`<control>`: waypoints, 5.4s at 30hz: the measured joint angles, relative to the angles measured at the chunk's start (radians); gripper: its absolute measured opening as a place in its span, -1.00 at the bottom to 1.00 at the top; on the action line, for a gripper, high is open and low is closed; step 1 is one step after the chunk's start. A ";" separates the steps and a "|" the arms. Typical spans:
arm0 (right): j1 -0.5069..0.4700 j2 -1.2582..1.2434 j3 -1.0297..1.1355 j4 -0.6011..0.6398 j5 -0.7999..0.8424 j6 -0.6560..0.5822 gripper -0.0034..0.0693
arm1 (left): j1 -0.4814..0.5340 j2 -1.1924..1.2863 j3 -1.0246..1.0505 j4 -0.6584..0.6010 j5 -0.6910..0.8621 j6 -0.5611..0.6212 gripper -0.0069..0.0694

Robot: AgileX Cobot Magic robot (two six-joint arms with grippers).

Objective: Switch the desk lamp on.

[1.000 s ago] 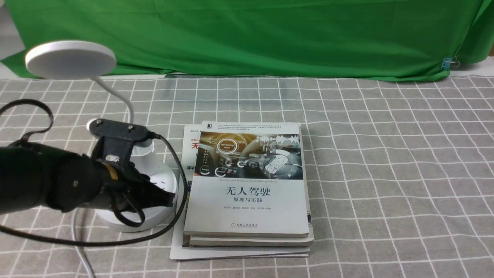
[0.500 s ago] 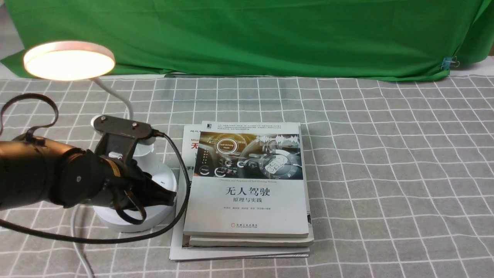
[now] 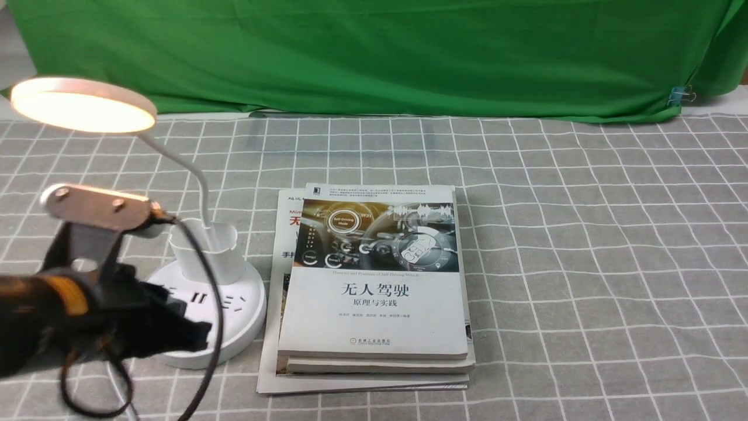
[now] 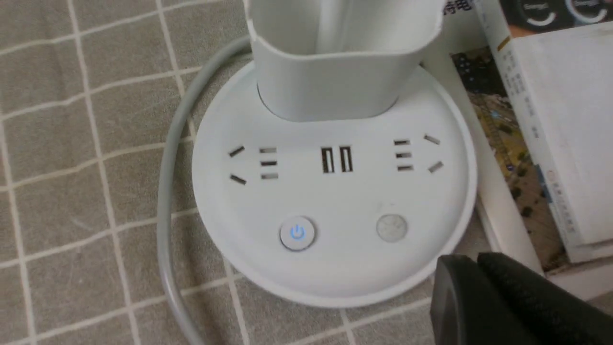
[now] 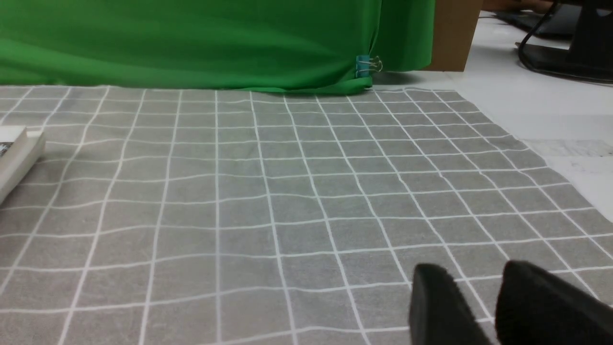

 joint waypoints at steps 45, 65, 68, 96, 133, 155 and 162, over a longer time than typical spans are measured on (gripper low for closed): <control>0.000 0.000 0.000 0.000 0.000 0.023 -0.23 | 0.246 -1.053 0.417 -0.060 -0.231 0.204 -0.77; 0.000 0.000 0.000 0.000 0.000 0.023 -0.23 | 0.277 -1.093 0.543 -0.070 -0.129 0.152 -0.77; 0.000 0.000 0.000 0.000 0.000 0.023 -0.23 | 0.277 -1.093 0.543 -0.070 -0.129 0.151 -0.77; 0.000 0.000 0.000 0.000 0.000 0.023 -0.23 | 0.277 -1.093 0.543 -0.070 -0.129 0.142 -0.77; 0.000 0.000 0.000 0.000 0.000 0.023 -0.23 | 0.277 -1.093 0.543 -0.071 -0.129 0.138 -0.77; 0.000 0.000 0.000 0.000 0.000 0.023 -0.23 | 0.277 -1.093 0.543 -0.071 -0.129 0.138 -0.77; 0.000 0.000 0.000 0.000 0.000 0.023 -0.23 | 0.277 -1.093 0.543 -0.072 -0.129 0.138 -0.77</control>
